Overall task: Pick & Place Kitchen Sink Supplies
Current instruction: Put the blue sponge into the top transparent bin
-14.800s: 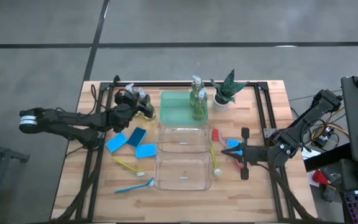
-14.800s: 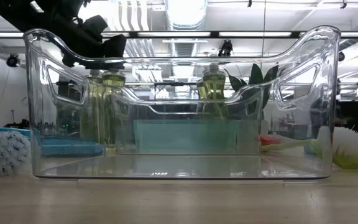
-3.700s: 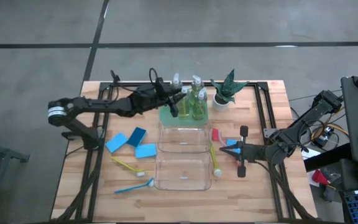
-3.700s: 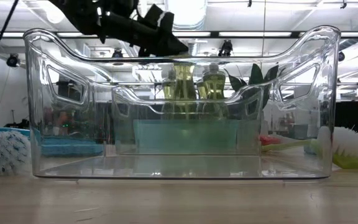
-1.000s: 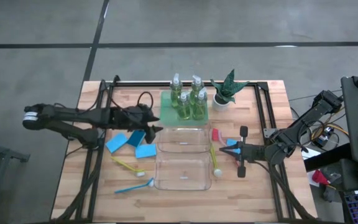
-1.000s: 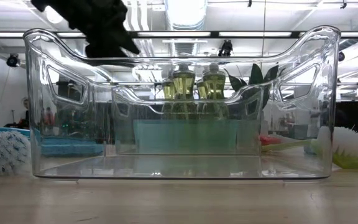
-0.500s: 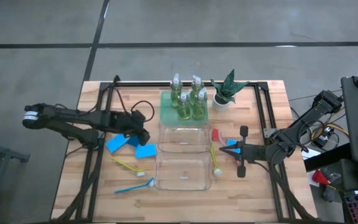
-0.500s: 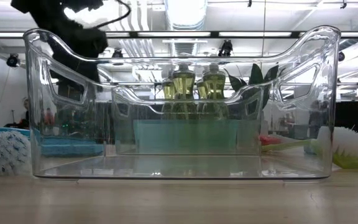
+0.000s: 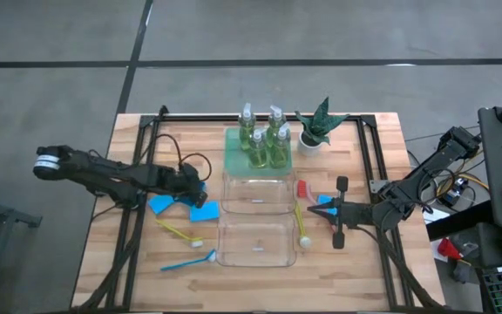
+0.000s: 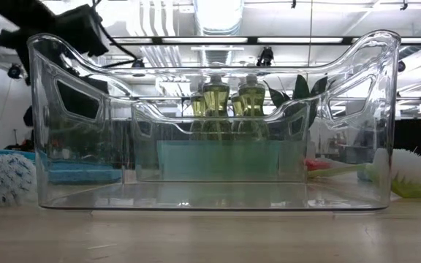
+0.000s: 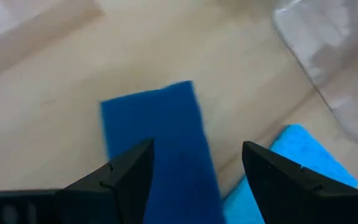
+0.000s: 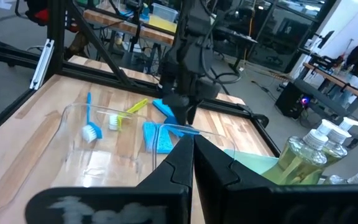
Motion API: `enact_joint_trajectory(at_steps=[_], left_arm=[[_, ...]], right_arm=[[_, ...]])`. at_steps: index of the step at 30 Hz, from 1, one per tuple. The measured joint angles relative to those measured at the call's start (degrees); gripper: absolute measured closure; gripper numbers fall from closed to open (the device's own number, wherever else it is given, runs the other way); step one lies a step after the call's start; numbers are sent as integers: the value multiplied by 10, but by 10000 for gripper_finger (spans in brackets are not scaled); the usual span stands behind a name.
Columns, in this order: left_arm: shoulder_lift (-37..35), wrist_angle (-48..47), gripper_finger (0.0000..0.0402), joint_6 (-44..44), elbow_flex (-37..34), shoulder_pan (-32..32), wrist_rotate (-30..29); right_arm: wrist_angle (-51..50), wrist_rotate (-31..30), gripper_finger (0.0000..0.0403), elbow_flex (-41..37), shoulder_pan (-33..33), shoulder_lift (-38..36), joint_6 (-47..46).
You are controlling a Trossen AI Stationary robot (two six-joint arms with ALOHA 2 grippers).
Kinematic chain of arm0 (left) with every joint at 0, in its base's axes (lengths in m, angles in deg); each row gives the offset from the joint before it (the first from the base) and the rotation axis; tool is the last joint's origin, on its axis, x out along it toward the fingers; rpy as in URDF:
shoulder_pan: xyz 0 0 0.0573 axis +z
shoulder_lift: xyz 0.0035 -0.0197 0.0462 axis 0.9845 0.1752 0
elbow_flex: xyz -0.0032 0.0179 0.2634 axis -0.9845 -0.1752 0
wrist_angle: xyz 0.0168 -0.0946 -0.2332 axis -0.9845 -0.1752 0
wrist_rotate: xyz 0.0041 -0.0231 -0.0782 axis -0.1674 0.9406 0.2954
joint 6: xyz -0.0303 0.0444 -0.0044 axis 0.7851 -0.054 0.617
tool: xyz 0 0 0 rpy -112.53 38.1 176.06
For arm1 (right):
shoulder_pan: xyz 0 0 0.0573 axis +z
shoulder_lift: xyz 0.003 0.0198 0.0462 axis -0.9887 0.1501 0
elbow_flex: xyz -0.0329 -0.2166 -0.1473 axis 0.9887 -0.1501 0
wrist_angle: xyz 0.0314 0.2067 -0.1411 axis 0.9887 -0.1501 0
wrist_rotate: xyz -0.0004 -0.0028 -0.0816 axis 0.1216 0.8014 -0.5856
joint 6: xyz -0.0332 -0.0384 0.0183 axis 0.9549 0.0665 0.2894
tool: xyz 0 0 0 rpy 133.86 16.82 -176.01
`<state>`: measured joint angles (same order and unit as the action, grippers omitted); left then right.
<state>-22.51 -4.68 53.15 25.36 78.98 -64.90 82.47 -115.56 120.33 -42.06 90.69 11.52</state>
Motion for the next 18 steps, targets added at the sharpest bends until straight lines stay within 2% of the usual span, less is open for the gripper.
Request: enact_joint_trajectory(at_steps=[3,13,18], left_arm=[[4,46,156,-26,-22,-8,-3],[24,50,160,4,-39,-10,-7],[54,55,168,-8,-39,-10,-11]], right_arm=[[8,0,394,0,0,0,8],[7,0,394,0,-3,0,9],[7,0,394,0,-3,0,8]])
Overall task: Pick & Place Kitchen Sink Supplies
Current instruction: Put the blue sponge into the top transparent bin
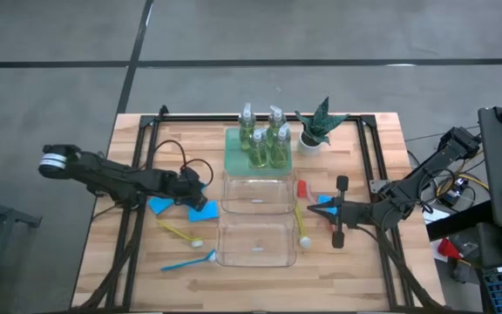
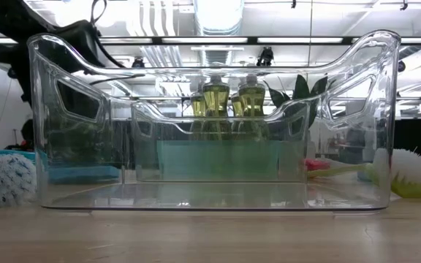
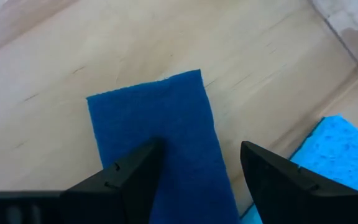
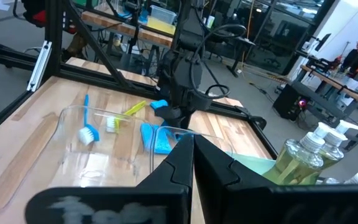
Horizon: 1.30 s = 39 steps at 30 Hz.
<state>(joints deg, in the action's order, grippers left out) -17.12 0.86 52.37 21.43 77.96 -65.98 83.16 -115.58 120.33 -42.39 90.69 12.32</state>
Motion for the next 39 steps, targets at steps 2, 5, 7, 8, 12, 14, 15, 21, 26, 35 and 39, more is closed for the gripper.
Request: enact_joint_trajectory(at_steps=[2,5,7,8,12,14,15,21,26,35,39], left_arm=[[16,0,168,-11,0,0,-3],[40,-1,168,-36,0,0,-7],[53,0,172,-56,0,0,-9],[59,0,176,-66,0,0,-11],[75,-4,218,-83,9,-1,-15],[79,-6,253,-98,17,-2,-15],[80,-8,272,-106,21,-2,-15],[75,-6,379,-151,46,-2,-29],[65,-14,396,-196,71,-1,-32],[59,-105,400,-236,139,-2,-71],[58,-156,401,-246,176,-2,-94]], right_arm=[[0,0,394,0,0,0,-1],[0,0,394,0,0,0,-2],[0,0,394,0,0,0,-2],[0,0,394,0,0,0,-2],[-1,0,394,-1,0,0,-1],[-1,0,394,-1,0,0,-1],[-1,0,394,-1,0,0,-1],[-1,0,394,-1,0,0,-1],[-1,0,394,-4,0,0,-2],[-1,0,394,-6,0,0,-2],[-1,0,394,-6,0,0,-2]])
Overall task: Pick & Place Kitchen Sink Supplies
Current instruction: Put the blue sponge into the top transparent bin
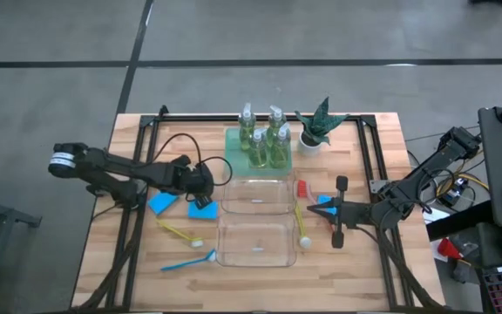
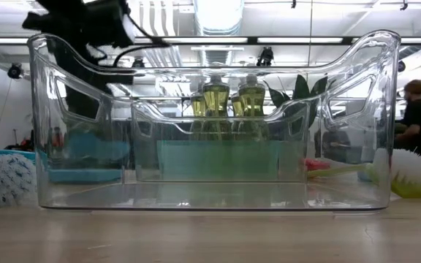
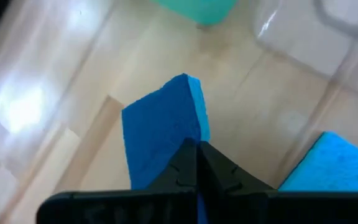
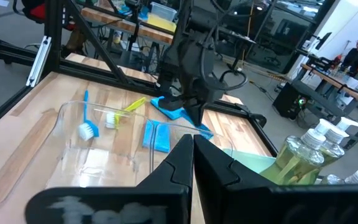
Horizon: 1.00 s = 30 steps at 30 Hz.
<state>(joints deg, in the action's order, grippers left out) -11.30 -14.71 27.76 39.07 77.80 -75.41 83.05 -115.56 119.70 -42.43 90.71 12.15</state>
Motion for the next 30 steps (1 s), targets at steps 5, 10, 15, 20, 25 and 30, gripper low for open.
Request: enact_joint_trajectory(at_steps=[5,10,15,20,25,30], left_arm=[[0,-20,401,-30,39,-2,-9],[0,-55,401,-50,77,-9,-50],[-1,-58,401,-74,114,-21,-89],[-1,13,401,-114,133,-45,-101],[-1,134,401,-179,133,-66,-105],[-1,266,401,-231,133,-83,-87]], right_arm=[[0,0,394,0,0,0,0],[0,0,394,0,0,0,-5],[0,0,394,0,0,0,-7],[0,0,394,0,0,0,-9],[1,0,394,0,0,0,-9],[1,0,394,0,0,0,-9]])
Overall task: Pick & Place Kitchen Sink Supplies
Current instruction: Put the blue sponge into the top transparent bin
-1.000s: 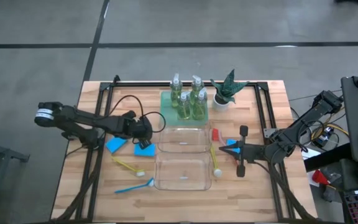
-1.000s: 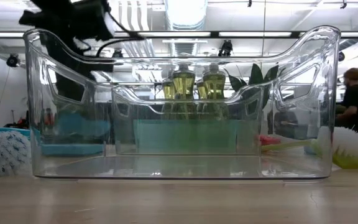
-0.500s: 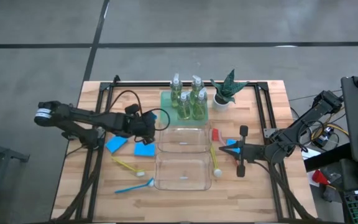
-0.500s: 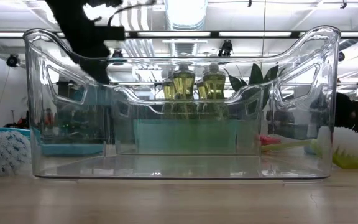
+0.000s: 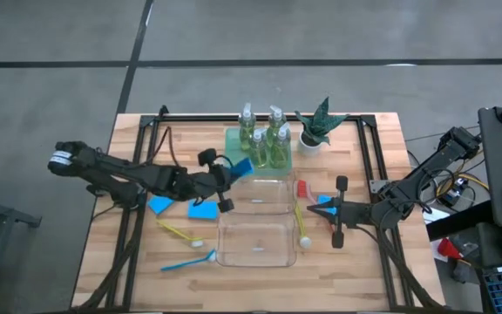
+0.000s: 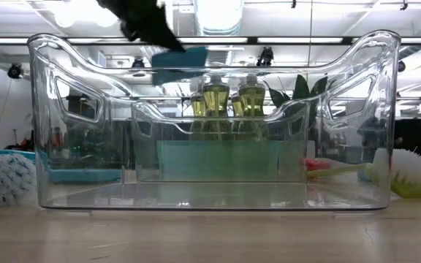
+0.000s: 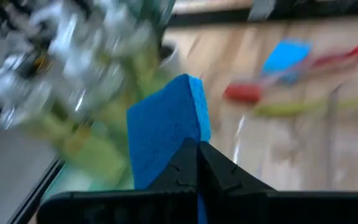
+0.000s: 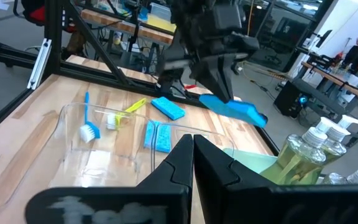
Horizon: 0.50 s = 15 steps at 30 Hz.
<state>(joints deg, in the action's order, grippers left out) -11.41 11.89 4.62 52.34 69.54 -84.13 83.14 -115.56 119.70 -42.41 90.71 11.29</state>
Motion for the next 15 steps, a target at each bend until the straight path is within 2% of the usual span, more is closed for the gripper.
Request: enact_joint_trajectory(at_steps=[6,15], left_arm=[[26,110,401,-52,0,-6,40],[106,166,401,-49,0,-10,50]], right_arm=[[3,0,394,0,0,0,0],[11,0,394,0,0,0,3]])
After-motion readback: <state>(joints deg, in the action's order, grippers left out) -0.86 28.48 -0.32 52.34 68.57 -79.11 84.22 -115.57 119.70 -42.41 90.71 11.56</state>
